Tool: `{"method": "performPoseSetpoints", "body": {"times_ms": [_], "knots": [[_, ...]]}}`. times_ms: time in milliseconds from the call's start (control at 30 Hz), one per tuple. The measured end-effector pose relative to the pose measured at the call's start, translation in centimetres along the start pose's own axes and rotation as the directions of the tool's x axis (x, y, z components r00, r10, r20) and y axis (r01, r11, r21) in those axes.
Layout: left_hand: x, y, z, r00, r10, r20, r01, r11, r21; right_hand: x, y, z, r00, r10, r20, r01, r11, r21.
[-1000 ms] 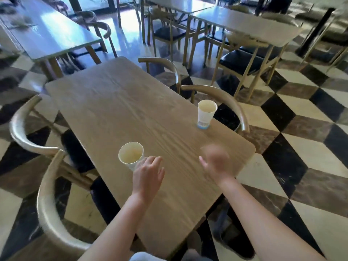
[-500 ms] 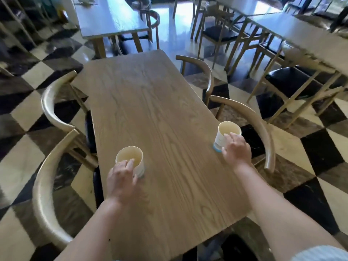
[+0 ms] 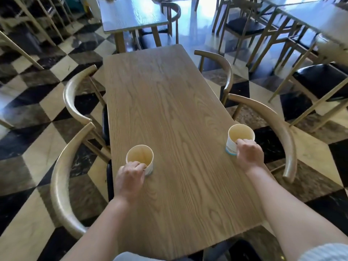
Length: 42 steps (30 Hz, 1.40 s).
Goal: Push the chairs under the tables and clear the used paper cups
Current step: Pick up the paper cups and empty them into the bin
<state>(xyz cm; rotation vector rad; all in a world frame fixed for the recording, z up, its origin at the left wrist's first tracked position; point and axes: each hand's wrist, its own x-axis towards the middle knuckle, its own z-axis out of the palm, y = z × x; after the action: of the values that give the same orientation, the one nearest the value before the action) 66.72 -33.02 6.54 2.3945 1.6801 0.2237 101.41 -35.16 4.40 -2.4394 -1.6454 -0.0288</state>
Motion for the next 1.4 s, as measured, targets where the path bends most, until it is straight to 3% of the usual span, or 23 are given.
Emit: {"method": "performPoseSetpoints", "body": {"times_ms": [233,400,533,700,1000,1233,1400], "knots": [[0.4,1.1,-0.7,0.993,0.111,-0.040,-0.113,0.992,-0.059,-2.8,-2.7,-1.1,0.996,-0.034,-0.087,0.040,0.997,0.068],[1.5,3.1,-1.1,0.943,0.332,-0.039,-0.334,0.937,-0.099,-7.3,-5.2,-3.6,0.981,-0.042,-0.190,0.072,0.986,0.150],[2.0,4.8,-0.9,0.862,0.505,-0.040,-0.503,0.844,-0.189,-12.8,-6.5,-5.7,0.970,0.024,-0.240,0.007,0.992,0.129],[0.3,8.2,0.2,0.726,0.686,-0.034,-0.663,0.687,-0.296,-20.5,-7.1,-7.0,0.944,0.210,-0.254,-0.197,0.977,0.078],[-8.4,15.0,3.1,0.468,0.882,0.053,-0.795,0.447,-0.410,-33.4,-5.8,-9.0,0.857,0.417,-0.304,-0.423,0.905,0.049],[-14.3,19.6,6.4,0.333,0.926,0.180,-0.832,0.378,-0.406,-40.6,-1.9,-8.0,0.800,0.539,-0.264,-0.537,0.839,0.086],[-17.2,22.0,9.6,0.313,0.917,0.247,-0.838,0.389,-0.383,-44.1,1.0,-5.9,0.790,0.573,-0.218,-0.568,0.818,0.092]]}}
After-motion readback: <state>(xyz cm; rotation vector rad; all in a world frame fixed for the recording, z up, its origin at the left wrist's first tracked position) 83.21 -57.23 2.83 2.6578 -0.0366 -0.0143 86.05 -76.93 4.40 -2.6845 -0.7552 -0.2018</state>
